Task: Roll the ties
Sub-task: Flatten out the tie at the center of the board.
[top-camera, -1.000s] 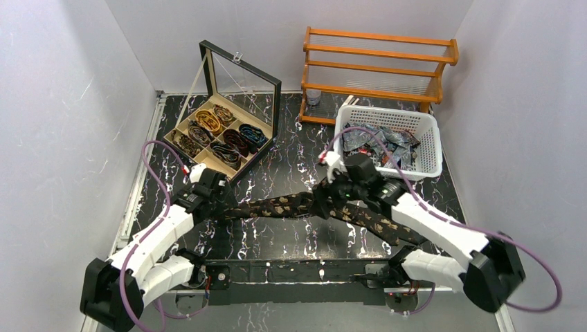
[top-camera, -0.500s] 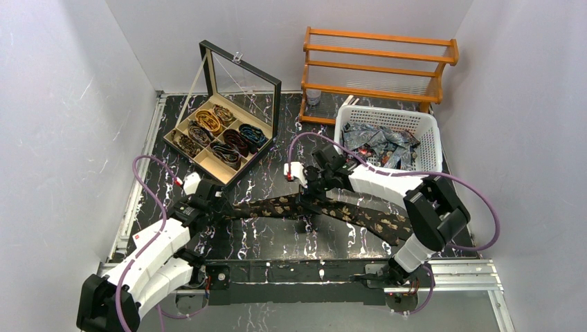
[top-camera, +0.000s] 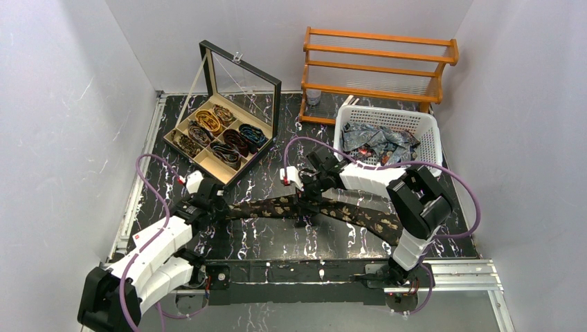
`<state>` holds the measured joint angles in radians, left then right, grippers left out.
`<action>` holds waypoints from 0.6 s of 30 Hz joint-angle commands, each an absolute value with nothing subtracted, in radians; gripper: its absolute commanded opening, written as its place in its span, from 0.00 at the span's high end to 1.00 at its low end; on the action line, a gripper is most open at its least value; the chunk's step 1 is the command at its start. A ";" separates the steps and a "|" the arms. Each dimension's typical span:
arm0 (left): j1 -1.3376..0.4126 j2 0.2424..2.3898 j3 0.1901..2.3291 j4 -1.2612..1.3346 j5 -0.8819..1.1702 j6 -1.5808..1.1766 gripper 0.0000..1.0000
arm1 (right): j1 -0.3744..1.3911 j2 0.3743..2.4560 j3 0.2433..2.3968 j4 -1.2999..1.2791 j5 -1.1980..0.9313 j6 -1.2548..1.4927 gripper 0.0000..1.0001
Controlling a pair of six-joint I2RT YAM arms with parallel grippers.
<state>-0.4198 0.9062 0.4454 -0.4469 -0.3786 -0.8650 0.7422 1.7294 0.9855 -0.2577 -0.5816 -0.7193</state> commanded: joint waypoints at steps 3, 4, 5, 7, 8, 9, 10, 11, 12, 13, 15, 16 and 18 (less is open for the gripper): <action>-0.413 0.934 0.471 -0.423 -0.394 -0.812 0.76 | 0.762 1.737 0.995 -0.227 -0.634 -0.665 0.64; -0.413 0.928 0.480 -0.427 -0.394 -0.812 0.80 | 0.764 1.744 1.004 -0.253 -0.655 -0.660 0.70; -0.413 0.923 0.488 -0.430 -0.393 -0.814 0.84 | 0.765 1.754 1.017 -0.299 -0.685 -0.657 0.75; -0.412 0.905 0.506 -0.438 -0.390 -0.820 0.93 | 0.768 1.781 1.049 -0.393 -0.764 -0.670 0.79; -0.413 0.897 0.519 -0.458 -0.393 -0.831 0.97 | 0.772 1.796 1.067 -0.439 -0.804 -0.675 0.82; -0.413 0.888 0.536 -0.489 -0.403 -0.849 1.00 | 0.776 1.809 1.086 -0.488 -0.852 -0.681 0.84; -0.411 0.881 0.557 -0.518 -0.414 -0.862 1.00 | 0.783 1.823 1.106 -0.543 -0.894 -0.699 0.85; -0.411 0.872 0.578 -0.552 -0.422 -0.880 1.00 | 0.789 1.834 1.121 -0.592 -0.933 -0.725 0.86; -0.411 0.868 0.599 -0.590 -0.430 -0.899 1.00 | 0.796 1.844 1.132 -0.632 -0.960 -0.736 0.88; -0.411 0.863 0.621 -0.624 -0.436 -0.914 1.00 | 0.801 1.854 1.149 -0.669 -0.989 -0.746 0.90; -0.411 0.861 0.670 -0.717 -0.451 -0.976 1.00 | 0.806 1.872 1.183 -0.779 -1.058 -0.806 0.93; -0.411 0.863 0.692 -0.770 -0.453 -1.009 1.00 | 0.807 1.882 1.203 -0.838 -1.096 -0.849 0.94; -0.412 0.880 0.740 -0.881 -0.445 -1.068 1.00 | 0.810 1.907 1.247 -0.983 -1.170 -0.958 0.94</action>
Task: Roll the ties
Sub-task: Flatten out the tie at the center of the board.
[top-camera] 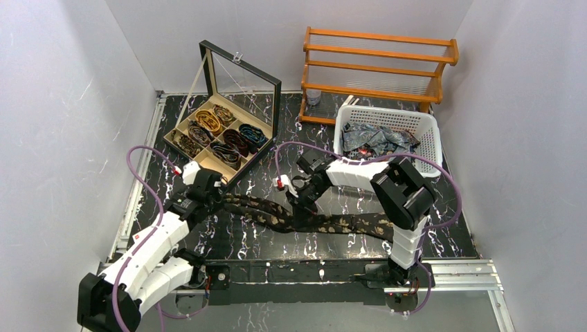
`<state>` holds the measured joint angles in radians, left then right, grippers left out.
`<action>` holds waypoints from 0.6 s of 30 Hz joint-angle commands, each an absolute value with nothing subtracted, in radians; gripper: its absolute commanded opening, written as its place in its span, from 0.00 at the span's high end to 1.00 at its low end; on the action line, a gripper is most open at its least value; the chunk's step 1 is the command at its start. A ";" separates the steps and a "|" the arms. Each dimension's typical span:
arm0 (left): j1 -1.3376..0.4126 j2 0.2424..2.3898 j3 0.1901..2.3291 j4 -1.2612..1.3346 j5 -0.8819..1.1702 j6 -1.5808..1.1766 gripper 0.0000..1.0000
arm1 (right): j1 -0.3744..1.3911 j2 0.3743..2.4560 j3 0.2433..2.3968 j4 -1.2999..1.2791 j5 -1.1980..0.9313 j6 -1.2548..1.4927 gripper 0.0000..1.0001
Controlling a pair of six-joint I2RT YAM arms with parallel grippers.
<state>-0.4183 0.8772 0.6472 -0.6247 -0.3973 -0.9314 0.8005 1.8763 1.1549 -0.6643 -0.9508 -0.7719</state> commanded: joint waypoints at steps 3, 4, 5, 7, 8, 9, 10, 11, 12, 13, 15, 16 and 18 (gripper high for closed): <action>-0.411 0.903 0.776 -0.978 -0.435 -1.077 1.00 | 0.810 1.959 1.302 -1.067 -1.172 -0.967 0.90; -0.412 0.918 0.781 -0.989 -0.432 -1.072 1.00 | 0.807 1.977 1.306 -1.058 -1.151 -0.943 0.89; -0.411 0.936 0.788 -1.001 -0.431 -1.072 0.99 | 0.807 2.001 1.312 -1.058 -1.126 -0.924 0.87; -0.411 0.972 0.796 -1.008 -0.429 -1.067 0.99 | 0.808 2.066 1.358 -1.091 -1.086 -0.874 0.87; -0.411 0.989 0.804 -1.009 -0.436 -1.058 0.98 | 0.808 2.099 1.391 -1.117 -1.080 -0.870 0.87; -0.411 1.006 0.813 -1.017 -0.450 -1.051 0.98 | 0.808 2.123 1.420 -1.133 -1.068 -0.858 0.85; -0.411 1.025 0.822 -1.019 -0.461 -1.043 0.97 | 0.808 2.147 1.460 -1.136 -1.034 -0.829 0.84; -0.411 1.041 0.833 -1.016 -0.476 -1.031 0.97 | 0.807 2.169 1.490 -1.133 -1.007 -0.797 0.79; -0.411 1.057 0.845 -1.012 -0.491 -1.021 0.98 | 0.807 2.176 1.511 -1.116 -0.973 -0.761 0.75; -0.410 1.073 0.865 -1.005 -0.504 -1.009 0.99 | 0.805 2.175 1.519 -1.078 -0.931 -0.706 0.72; -0.409 1.112 0.891 -0.992 -0.523 -0.983 1.00 | 0.796 2.150 1.514 -0.986 -0.842 -0.609 0.61; -0.407 1.136 0.905 -0.987 -0.529 -0.962 1.00 | 0.790 2.133 1.503 -0.941 -0.815 -0.560 0.58; -0.402 1.182 0.927 -0.980 -0.540 -0.934 1.00 | 0.772 2.095 1.488 -0.897 -0.786 -0.511 0.49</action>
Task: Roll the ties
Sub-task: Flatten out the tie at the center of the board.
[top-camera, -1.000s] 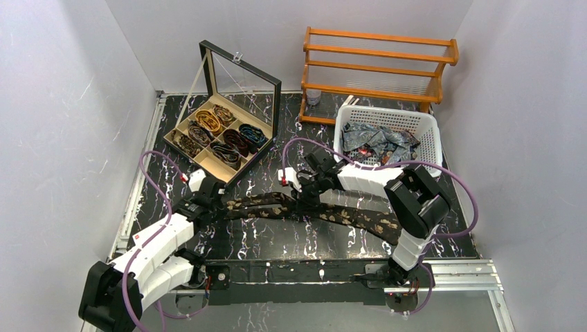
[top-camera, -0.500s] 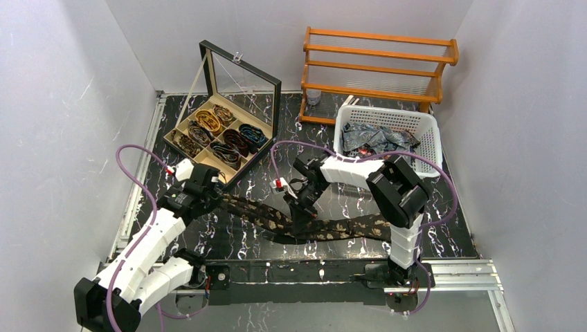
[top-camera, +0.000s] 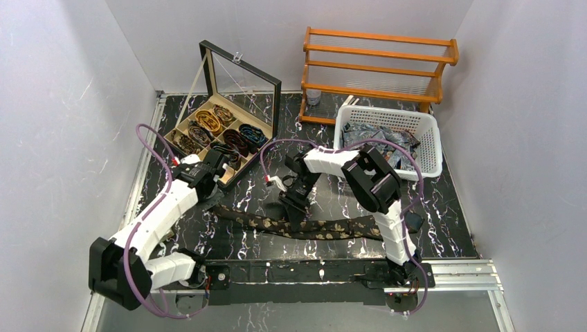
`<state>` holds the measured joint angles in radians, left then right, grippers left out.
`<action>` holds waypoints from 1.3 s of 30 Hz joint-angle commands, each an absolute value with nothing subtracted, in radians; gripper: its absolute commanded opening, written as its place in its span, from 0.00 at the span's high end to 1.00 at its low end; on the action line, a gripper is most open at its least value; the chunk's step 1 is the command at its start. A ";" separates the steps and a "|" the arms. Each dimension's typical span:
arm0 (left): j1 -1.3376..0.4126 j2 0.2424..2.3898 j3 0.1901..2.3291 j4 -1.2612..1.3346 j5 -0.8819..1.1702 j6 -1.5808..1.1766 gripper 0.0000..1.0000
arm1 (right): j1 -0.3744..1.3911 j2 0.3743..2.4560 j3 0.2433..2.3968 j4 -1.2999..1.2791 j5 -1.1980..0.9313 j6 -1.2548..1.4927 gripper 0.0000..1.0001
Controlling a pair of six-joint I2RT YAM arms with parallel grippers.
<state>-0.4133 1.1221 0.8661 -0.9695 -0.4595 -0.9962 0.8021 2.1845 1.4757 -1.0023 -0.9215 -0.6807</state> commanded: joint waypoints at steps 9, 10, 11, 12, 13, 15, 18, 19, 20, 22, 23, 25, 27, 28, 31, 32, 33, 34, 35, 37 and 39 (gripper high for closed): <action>-0.328 1.290 0.948 -0.905 -0.532 -0.803 0.91 | 0.760 1.856 1.356 -0.670 -0.587 -0.353 0.31; -0.318 1.293 0.941 -0.885 -0.533 -0.784 0.87 | 0.761 1.819 1.334 -0.634 -0.575 -0.336 0.30; -0.301 1.300 0.939 -0.865 -0.528 -0.758 0.77 | 0.761 1.776 1.305 -0.590 -0.553 -0.300 0.30; -0.285 1.306 0.939 -0.846 -0.524 -0.741 0.66 | 0.761 1.731 1.271 -0.534 -0.527 -0.265 0.30; -0.277 1.313 0.938 -0.820 -0.521 -0.718 0.62 | 0.762 1.678 1.229 -0.474 -0.474 -0.219 0.29; -0.265 1.324 0.940 -0.783 -0.515 -0.679 0.52 | 0.760 1.568 1.123 -0.299 -0.291 -0.042 0.19; -0.256 1.333 0.953 -0.764 -0.495 -0.657 0.35 | 0.753 1.451 1.022 -0.298 0.044 0.260 0.01; -0.255 1.328 0.952 -0.762 -0.493 -0.655 0.34 | 0.743 1.422 0.998 -0.319 0.068 0.329 0.01; -0.256 1.320 0.952 -0.763 -0.491 -0.655 0.32 | 0.723 1.395 0.973 -0.344 0.050 0.374 0.01; -0.255 1.296 0.958 -0.784 -0.485 -0.659 0.29 | 0.709 1.336 0.923 -0.389 -0.007 0.446 0.01; -0.255 1.273 0.959 -0.788 -0.471 -0.657 0.28 | 0.707 1.303 0.899 -0.420 -0.033 0.477 0.03; -0.255 1.229 0.957 -0.793 -0.439 -0.651 0.28 | 0.707 1.235 0.832 -0.467 -0.045 0.562 0.07; -0.254 1.187 0.957 -0.794 -0.394 -0.642 0.27 | 0.707 1.170 0.765 -0.518 -0.008 0.674 0.11; -0.256 1.167 0.958 -0.790 -0.364 -0.637 0.26 | 0.708 1.141 0.739 -0.550 0.037 0.726 0.14; -0.255 1.110 0.948 -0.779 -0.271 -0.629 0.24 | 0.706 1.074 0.677 -0.675 0.153 0.900 0.20; -0.256 1.095 0.943 -0.777 -0.256 -0.628 0.23 | 0.706 1.058 0.659 -0.724 0.197 0.970 0.22; -0.255 1.083 0.937 -0.774 -0.232 -0.626 0.23 | 0.702 1.039 0.642 -0.749 0.225 1.013 0.23; -0.256 1.072 0.930 -0.773 -0.218 -0.627 0.22 | 0.692 1.025 0.624 -0.748 0.232 1.030 0.23; -0.255 1.064 0.923 -0.768 -0.204 -0.628 0.22 | 0.674 1.024 0.613 -0.746 0.235 1.036 0.23; -0.255 1.058 0.908 -0.763 -0.179 -0.628 0.22 | 0.617 1.048 0.597 -0.749 0.228 1.034 0.24; -0.255 1.061 0.903 -0.758 -0.159 -0.625 0.22 | 0.546 1.077 0.591 -0.753 0.225 1.026 0.22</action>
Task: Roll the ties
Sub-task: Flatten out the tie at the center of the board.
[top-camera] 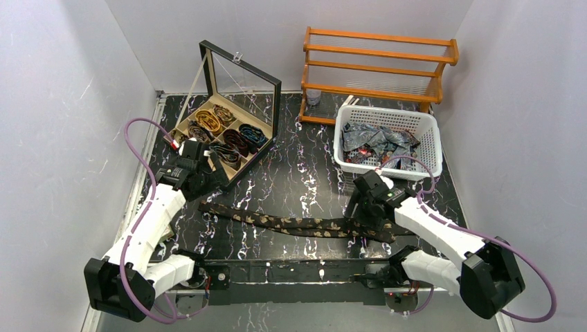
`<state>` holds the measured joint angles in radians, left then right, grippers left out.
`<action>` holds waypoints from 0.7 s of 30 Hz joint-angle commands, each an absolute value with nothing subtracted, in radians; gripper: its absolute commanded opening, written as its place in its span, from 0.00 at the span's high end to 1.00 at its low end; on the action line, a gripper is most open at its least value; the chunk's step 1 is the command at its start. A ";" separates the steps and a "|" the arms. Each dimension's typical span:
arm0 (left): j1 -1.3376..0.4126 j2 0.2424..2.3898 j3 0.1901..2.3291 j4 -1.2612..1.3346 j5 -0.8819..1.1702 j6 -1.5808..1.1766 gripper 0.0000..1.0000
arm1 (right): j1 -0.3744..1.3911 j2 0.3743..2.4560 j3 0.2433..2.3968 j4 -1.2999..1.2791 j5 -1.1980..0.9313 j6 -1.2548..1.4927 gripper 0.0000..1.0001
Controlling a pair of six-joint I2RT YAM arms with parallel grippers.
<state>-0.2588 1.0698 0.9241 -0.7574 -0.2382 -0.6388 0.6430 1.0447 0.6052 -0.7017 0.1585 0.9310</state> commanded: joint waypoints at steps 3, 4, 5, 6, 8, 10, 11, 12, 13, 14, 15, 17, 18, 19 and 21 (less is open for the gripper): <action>-0.255 1.063 0.894 -0.758 -0.150 -0.619 0.22 | 0.457 1.087 0.553 -0.669 0.215 0.983 0.21; -0.256 1.063 0.890 -0.759 -0.147 -0.619 0.22 | 0.426 1.088 0.538 -0.619 0.198 0.958 0.22; -0.256 1.062 0.889 -0.759 -0.144 -0.619 0.21 | 0.397 1.092 0.519 -0.569 0.180 0.932 0.22; -0.256 1.062 0.887 -0.758 -0.141 -0.618 0.21 | 0.376 1.097 0.507 -0.523 0.165 0.903 0.22; -0.255 1.060 0.885 -0.759 -0.135 -0.615 0.21 | 0.364 1.106 0.503 -0.449 0.155 0.844 0.22; -0.255 1.056 0.881 -0.758 -0.135 -0.612 0.21 | 0.364 1.108 0.510 -0.389 0.152 0.782 0.26; -0.256 1.055 0.876 -0.757 -0.134 -0.612 0.21 | 0.363 1.104 0.515 -0.366 0.156 0.755 0.29; -0.256 1.056 0.873 -0.754 -0.132 -0.612 0.21 | 0.363 1.100 0.524 -0.355 0.163 0.733 0.34; -0.255 1.055 0.869 -0.751 -0.130 -0.612 0.21 | 0.363 1.094 0.535 -0.342 0.160 0.701 0.37; -0.255 1.055 0.864 -0.750 -0.128 -0.611 0.21 | 0.362 1.088 0.541 -0.315 0.153 0.653 0.40; -0.256 1.057 0.859 -0.750 -0.127 -0.611 0.21 | 0.363 1.089 0.546 -0.303 0.145 0.619 0.43; -0.255 1.056 0.851 -0.750 -0.126 -0.614 0.21 | 0.362 1.104 0.574 -0.349 0.159 0.592 0.47; -0.255 1.053 0.849 -0.750 -0.127 -0.615 0.21 | 0.363 1.112 0.607 -0.397 0.178 0.592 0.46; -0.255 1.050 0.848 -0.750 -0.126 -0.616 0.21 | 0.363 1.117 0.629 -0.446 0.196 0.603 0.42; -0.256 1.041 0.851 -0.750 -0.124 -0.616 0.21 | 0.364 1.117 0.663 -0.564 0.262 0.690 0.33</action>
<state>-0.2588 1.0698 0.8555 -0.7368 -0.1337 -0.6235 0.3668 1.1122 0.5652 -0.4213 0.1635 0.6647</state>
